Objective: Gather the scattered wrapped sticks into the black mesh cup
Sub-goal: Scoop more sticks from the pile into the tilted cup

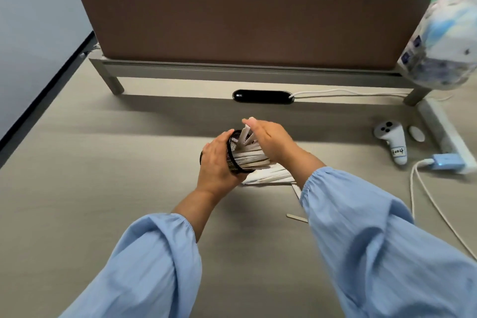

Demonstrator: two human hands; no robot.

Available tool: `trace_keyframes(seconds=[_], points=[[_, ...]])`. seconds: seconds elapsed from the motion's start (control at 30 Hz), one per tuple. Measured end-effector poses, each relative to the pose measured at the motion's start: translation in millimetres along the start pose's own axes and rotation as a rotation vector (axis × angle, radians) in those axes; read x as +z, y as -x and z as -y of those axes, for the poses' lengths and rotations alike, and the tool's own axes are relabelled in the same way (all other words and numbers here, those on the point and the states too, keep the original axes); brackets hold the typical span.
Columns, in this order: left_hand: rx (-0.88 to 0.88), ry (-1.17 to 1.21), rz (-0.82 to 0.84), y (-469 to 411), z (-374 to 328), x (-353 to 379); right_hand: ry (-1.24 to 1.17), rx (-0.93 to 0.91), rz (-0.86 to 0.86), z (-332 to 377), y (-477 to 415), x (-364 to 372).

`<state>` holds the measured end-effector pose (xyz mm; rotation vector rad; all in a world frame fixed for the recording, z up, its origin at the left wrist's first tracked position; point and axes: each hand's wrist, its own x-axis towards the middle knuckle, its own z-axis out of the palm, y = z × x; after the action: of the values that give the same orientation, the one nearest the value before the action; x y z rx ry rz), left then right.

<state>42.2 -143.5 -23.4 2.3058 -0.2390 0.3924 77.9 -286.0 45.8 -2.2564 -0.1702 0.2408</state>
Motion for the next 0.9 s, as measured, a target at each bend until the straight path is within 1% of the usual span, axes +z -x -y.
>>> trace_keyframes(seconds=[0.07,0.1,0.13,0.17,0.2,0.27,0.3,0.33,0.5,0.57,0.67,0.77,0.9], points=[[-0.010,0.003,-0.008,-0.5,-3.1,1.6,-0.095,-0.041,-0.046,-5.4,-1.3,-3.3],[0.005,-0.021,-0.008,-0.3,-4.3,3.1,-0.118,-0.051,0.001,-9.1,-3.2,-4.3],[0.030,-0.053,-0.002,0.1,-4.6,5.4,-0.101,-0.065,0.076,-12.5,-4.4,-4.3],[0.043,-0.073,0.005,0.6,-4.7,7.9,-0.083,-0.076,0.110,-16.3,-4.9,-4.8],[0.030,-0.076,0.003,1.9,-5.6,9.7,-0.098,-0.080,0.066,-19.7,-5.5,-6.2],[-0.035,-0.045,-0.034,3.8,-9.3,13.4,-0.173,-0.032,-0.141,-27.4,-6.2,-14.1],[-0.065,-0.035,-0.058,3.7,-10.4,15.1,-0.165,0.011,-0.198,-33.3,-7.3,-18.1],[-0.089,-0.035,-0.073,4.6,-11.5,18.7,-0.111,0.061,-0.195,-42.5,-6.7,-22.1],[-0.122,-0.062,-0.073,8.8,-25.0,38.9,0.289,0.300,0.033,-87.7,11.4,-32.5],[-0.136,-0.062,-0.077,10.0,-29.8,46.2,0.373,0.345,0.083,-99.8,24.4,-33.7],[-0.135,-0.061,-0.073,12.0,-37.3,54.6,0.490,0.357,0.132,-119.5,43.7,-28.8],[-0.122,-0.063,-0.070,15.6,-42.4,59.6,0.521,0.385,0.194,-137.4,58.1,-15.6],[-0.095,-0.073,-0.063,24.0,-45.8,61.5,0.506,0.404,0.167,-146.6,65.7,-11.1]])
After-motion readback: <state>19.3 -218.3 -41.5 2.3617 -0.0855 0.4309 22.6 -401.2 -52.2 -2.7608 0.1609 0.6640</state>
